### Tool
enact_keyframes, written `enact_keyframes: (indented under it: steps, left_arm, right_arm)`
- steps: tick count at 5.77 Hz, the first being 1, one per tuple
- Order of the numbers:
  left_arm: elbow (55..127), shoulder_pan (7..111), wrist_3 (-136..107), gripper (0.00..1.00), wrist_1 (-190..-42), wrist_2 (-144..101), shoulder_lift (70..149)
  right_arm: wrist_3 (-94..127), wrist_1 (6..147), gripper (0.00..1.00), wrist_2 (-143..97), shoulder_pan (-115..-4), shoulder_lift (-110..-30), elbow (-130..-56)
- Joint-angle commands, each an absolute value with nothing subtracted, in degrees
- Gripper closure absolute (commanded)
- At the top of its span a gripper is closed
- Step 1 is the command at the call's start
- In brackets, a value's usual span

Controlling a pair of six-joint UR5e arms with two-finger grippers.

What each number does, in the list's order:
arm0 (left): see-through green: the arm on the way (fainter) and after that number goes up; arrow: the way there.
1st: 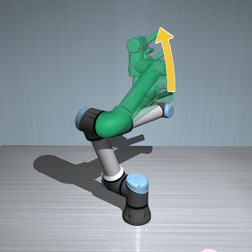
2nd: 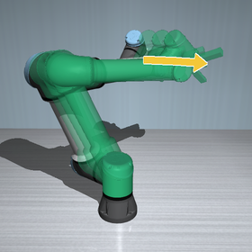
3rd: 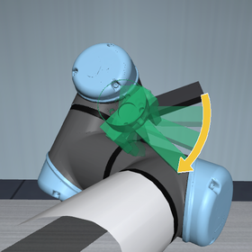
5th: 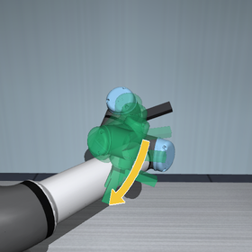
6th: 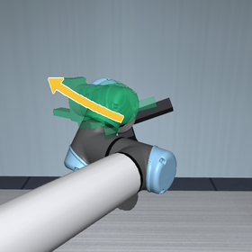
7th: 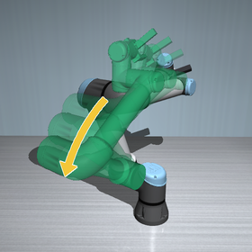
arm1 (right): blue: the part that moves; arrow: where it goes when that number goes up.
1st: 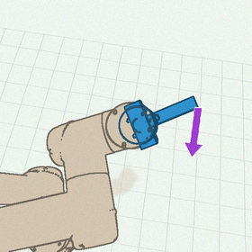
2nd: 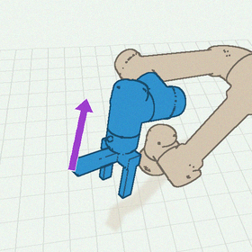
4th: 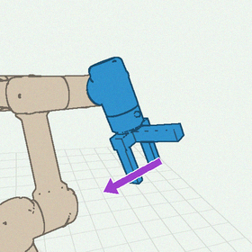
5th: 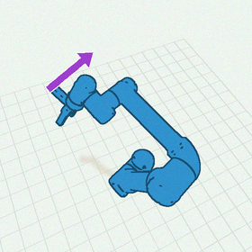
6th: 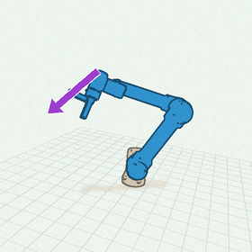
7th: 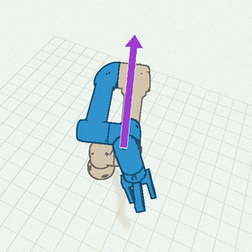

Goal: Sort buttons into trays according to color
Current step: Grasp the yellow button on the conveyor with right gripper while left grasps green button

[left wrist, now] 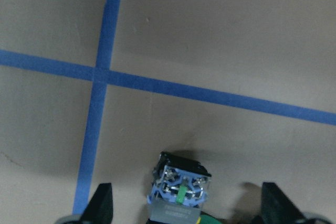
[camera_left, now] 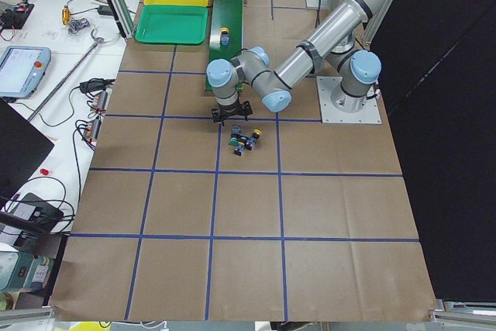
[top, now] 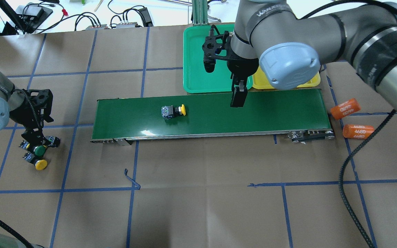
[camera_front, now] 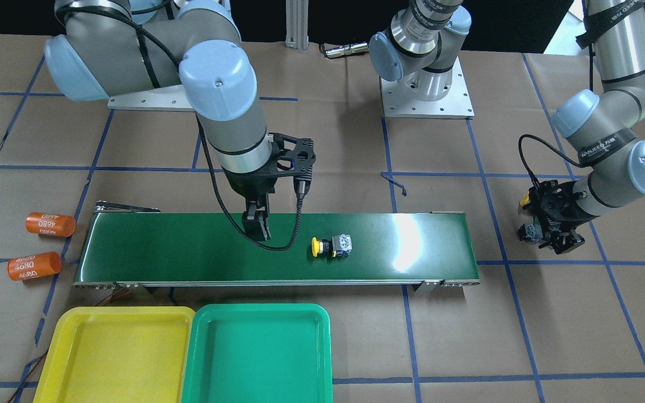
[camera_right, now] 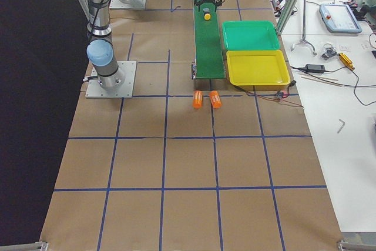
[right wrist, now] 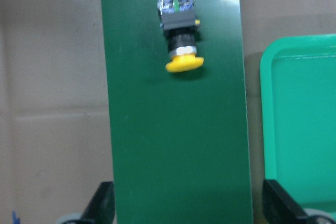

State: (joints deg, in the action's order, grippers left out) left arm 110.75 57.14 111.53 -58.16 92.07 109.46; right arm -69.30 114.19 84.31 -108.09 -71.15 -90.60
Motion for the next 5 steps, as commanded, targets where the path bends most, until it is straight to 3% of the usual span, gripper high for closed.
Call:
enact_keyframes:
  steps: [1, 2, 3, 4, 5]
  left_arm:
    - [110.92, 56.43, 114.24, 0.02, -55.9, 92.11, 112.49]
    - [110.83, 56.08, 117.13, 0.34, -55.29, 92.02, 112.5]
    - [110.92, 56.07, 116.81, 0.8, -54.85, 91.93, 112.59]
    - [110.57, 56.07, 116.28, 0.9, -54.76, 91.59, 112.07]
    - [109.09, 57.21, 115.58, 0.9, -54.84, 91.06, 111.02]
  right_arm:
    - [-69.6, 123.45, 0.0, 84.29, -111.43, -65.24, -90.35]
    - [-71.7, 123.92, 0.0, 84.81, -112.32, -64.08, -90.35]
    - [-74.76, 123.66, 0.0, 87.34, -112.24, -62.94, -90.87]
    - [-78.28, 123.23, 0.0, 91.02, -112.06, -63.02, -91.14]
    - [-78.66, 121.74, 0.0, 91.32, -110.93, -63.45, -92.36]
